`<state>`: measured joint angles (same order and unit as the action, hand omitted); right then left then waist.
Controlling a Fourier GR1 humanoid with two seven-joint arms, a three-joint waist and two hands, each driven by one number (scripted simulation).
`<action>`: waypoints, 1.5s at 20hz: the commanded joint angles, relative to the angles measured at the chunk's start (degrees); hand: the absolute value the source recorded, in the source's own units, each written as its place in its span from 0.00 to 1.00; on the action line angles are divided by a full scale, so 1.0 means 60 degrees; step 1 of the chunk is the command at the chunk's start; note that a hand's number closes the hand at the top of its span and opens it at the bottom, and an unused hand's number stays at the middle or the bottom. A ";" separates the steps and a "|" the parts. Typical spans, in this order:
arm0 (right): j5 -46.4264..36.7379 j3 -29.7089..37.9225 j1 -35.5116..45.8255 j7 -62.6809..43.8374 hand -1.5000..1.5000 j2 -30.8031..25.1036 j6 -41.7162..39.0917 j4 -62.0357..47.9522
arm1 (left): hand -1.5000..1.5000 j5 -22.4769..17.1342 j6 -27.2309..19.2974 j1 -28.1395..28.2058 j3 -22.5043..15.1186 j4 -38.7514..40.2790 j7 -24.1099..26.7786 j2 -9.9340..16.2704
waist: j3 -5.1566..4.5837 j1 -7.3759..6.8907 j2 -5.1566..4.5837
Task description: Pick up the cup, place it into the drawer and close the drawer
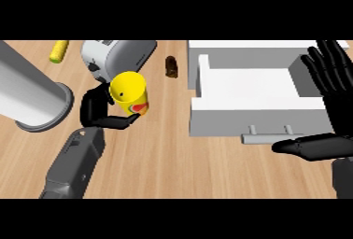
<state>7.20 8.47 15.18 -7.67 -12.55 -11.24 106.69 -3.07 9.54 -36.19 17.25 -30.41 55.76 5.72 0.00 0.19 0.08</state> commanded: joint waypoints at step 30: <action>-0.0029 -0.0031 0.0876 0.0594 0.00 0.0052 -0.0180 -0.0957 | 1.00 -0.1691 -0.5213 -0.6875 -0.4540 0.1608 -0.6943 -0.0954 | 0.0023 0.1023 -0.0293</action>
<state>6.59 8.59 18.68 -4.17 -12.39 -12.02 102.22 -12.27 -19.71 -75.30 -6.44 -26.67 14.39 0.02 0.11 4.57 -1.15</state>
